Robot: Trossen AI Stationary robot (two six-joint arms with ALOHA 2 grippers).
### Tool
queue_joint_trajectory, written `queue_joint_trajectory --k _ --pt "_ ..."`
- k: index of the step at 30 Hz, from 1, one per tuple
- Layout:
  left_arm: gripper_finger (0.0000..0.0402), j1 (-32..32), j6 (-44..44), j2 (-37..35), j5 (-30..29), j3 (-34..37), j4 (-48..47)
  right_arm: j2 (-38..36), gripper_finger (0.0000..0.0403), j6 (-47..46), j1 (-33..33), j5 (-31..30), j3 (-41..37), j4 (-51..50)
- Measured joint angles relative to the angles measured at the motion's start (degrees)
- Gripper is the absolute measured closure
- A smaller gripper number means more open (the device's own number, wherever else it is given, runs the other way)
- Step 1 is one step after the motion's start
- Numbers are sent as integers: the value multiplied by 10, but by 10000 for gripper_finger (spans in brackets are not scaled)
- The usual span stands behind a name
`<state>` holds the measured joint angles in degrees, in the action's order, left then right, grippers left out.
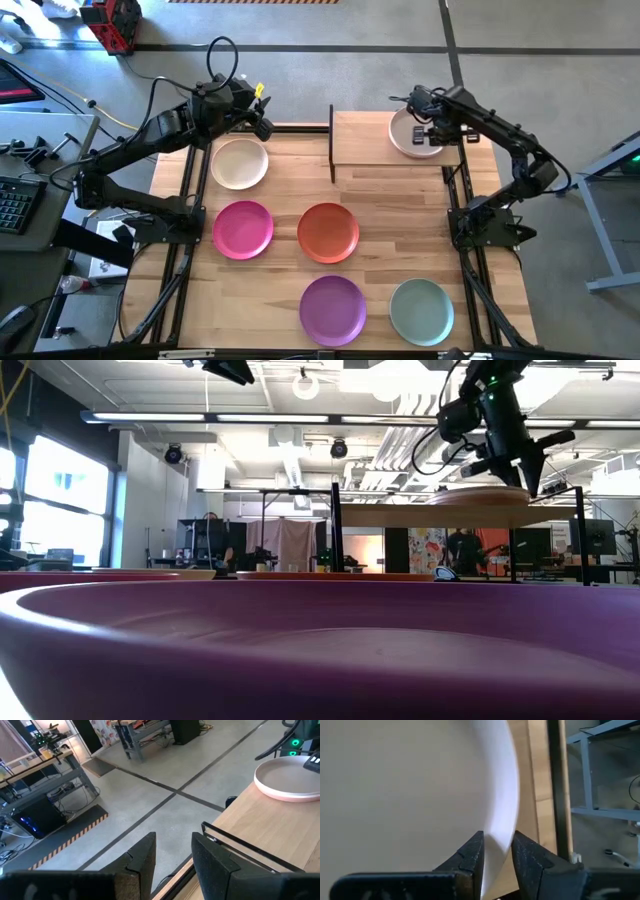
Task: Place and stack plates onto a shelf
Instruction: Stack the gray plate on top of the light yellow plate on the shelf, then stack the light blue plate on top of the gray plate on the shelf
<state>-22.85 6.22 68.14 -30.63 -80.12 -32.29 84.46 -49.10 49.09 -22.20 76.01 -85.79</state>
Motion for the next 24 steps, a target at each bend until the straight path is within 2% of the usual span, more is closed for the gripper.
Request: queue_joint_trajectory --k 5,8,14,21,24 --pt "286 0 -1 0 0 0 0 -38 329 -18 0 -20 0 0" --pt "286 0 -1 0 0 0 -2 -69 329 -15 0 -12 0 15" --pt "286 0 -18 0 1 0 -64 -125 329 13 -36 82 0 83" --pt "286 0 -78 0 25 22 -187 -152 329 11 -136 211 0 190" --pt "286 0 -120 -1 33 38 -229 -148 329 10 -183 246 0 226"
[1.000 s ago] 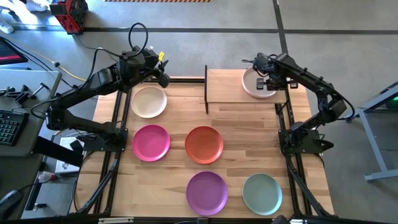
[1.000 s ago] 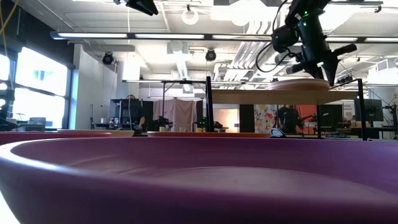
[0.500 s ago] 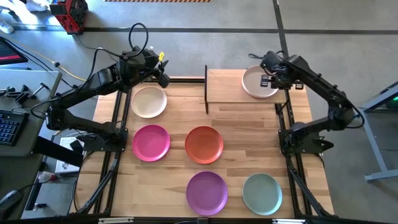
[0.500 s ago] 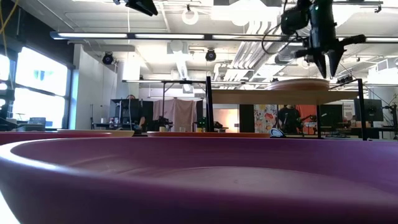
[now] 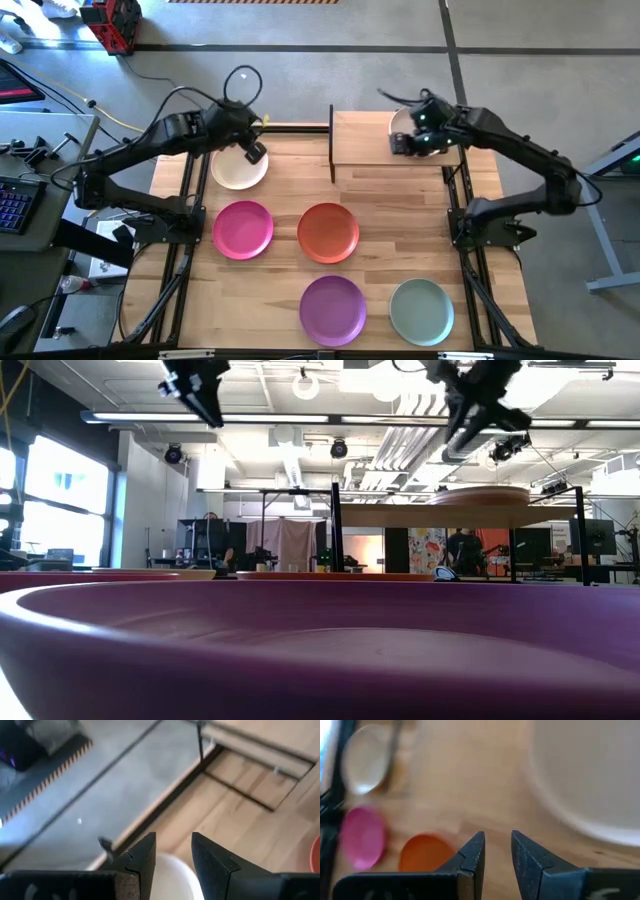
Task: Place and stack plates onto a shelf
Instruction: Stack the light blue plate on top of the gray plate on the shelf
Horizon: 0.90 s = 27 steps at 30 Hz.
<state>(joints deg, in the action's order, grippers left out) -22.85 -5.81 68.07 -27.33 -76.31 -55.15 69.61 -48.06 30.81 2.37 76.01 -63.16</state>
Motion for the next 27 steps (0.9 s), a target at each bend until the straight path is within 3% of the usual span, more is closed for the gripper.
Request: queue_joint_trajectory --k 3,9,18,27 --pt "286 2 -39 1 9 25 -24 5 329 -5 -42 10 0 18" --pt "286 9 -84 1 86 73 -38 13 329 -20 -126 23 0 15" --pt "286 54 -101 0 143 145 -34 49 329 -29 -285 7 0 9" --pt "286 141 -155 1 188 198 68 114 329 0 -441 8 0 0"
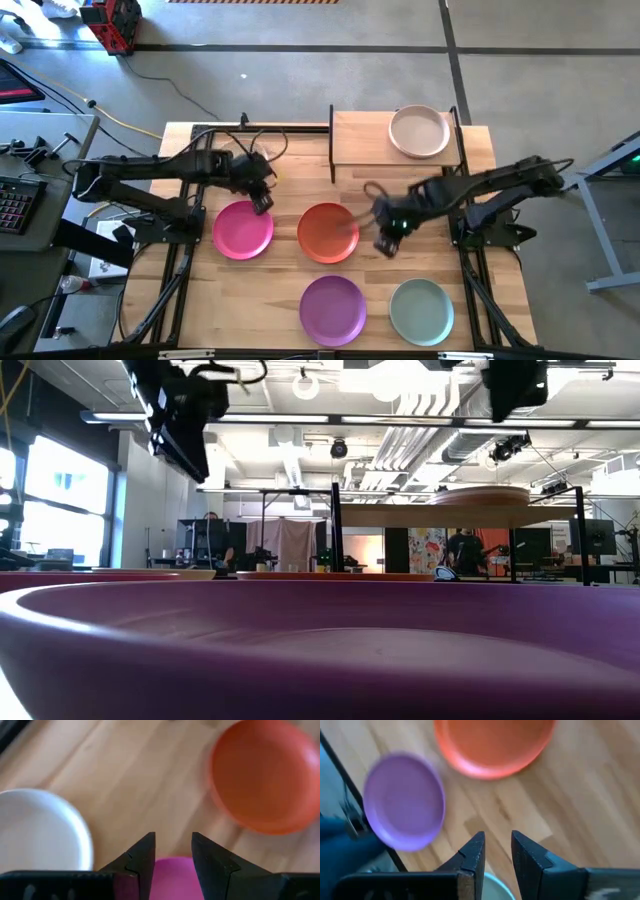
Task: Place and stack plates onto a shelf
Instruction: Stack the light blue plate on top of the gray plate on the shelf
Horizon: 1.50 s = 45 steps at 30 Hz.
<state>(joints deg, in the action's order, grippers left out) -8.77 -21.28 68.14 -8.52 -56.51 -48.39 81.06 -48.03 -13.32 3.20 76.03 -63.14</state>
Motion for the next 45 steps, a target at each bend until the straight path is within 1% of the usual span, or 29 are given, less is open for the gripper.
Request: queue_joint_trajectory --k 5,10,14,20,24,30,33,37,41,45 --pt "286 58 -17 0 10 7 53 48 329 9 -76 0 0 1" --pt "286 104 -41 0 7 7 83 99 329 50 -134 -8 0 4" --pt "286 139 -81 0 6 7 86 141 329 90 -164 -13 0 4" --pt "286 187 -126 0 -10 7 86 209 329 154 -197 -10 0 5" --pt "286 210 -147 0 -11 7 86 233 329 175 -217 -8 0 5" --pt "286 229 -158 0 -36 7 86 240 329 199 -232 -6 0 14" --pt "286 231 -162 0 -45 7 86 240 329 200 -232 -16 0 22" --pt "286 231 -162 0 -45 7 86 252 329 200 -233 -15 0 25" --pt "286 231 -161 0 -45 7 86 277 329 201 -241 4 0 30" --pt "286 231 -161 0 -45 7 86 288 329 198 -248 -2 0 13"
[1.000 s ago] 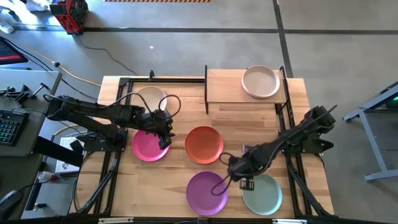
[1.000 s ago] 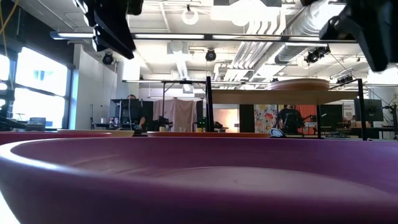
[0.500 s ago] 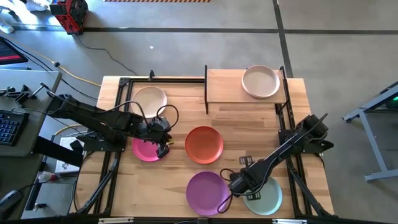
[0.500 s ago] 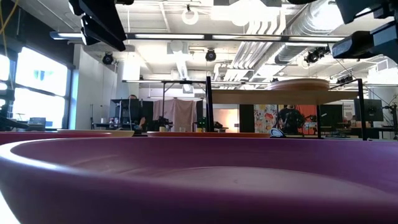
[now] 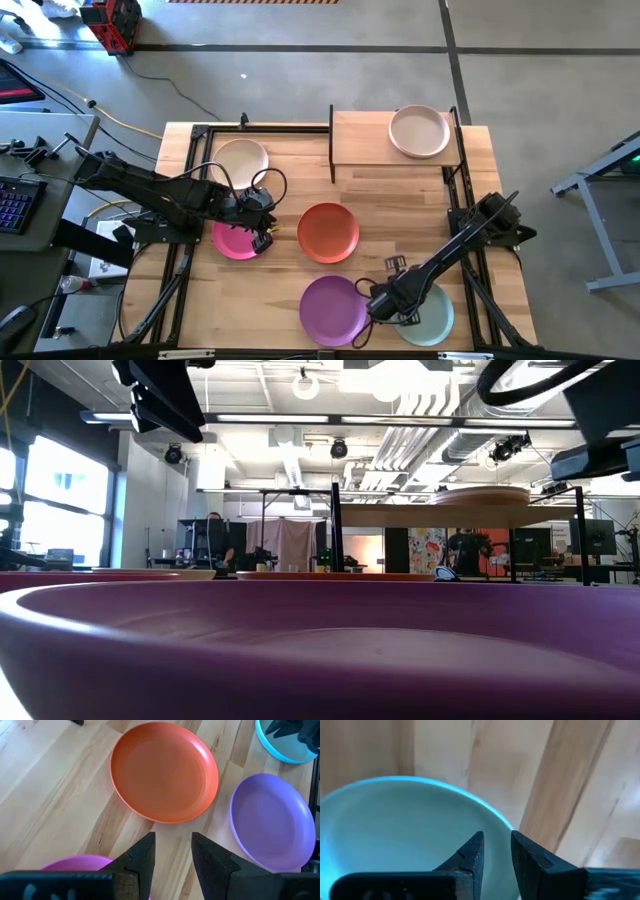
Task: Place and stack plates onto a shelf
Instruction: Stack the light blue plate on top of the gray plate on the shelf
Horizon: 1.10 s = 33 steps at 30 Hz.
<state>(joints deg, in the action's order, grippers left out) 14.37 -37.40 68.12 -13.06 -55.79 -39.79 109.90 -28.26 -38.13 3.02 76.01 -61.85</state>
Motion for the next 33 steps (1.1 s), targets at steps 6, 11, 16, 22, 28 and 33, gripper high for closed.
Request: queue_joint_trajectory --k 6,11,16,22,28,33 --pt "286 0 0 0 0 0 0 1 329 11 1 -24 0 -6" --pt "286 0 0 0 0 0 0 13 329 14 1 -16 0 0" --pt "286 0 1 0 0 0 -1 26 329 13 -2 -11 0 1" --pt "286 0 1 0 0 0 -2 31 329 17 -2 -8 0 9" --pt "286 0 11 0 0 0 -2 36 347 15 -1 32 0 3" --pt "286 0 19 0 0 0 -2 36 397 -4 -1 51 0 -27"
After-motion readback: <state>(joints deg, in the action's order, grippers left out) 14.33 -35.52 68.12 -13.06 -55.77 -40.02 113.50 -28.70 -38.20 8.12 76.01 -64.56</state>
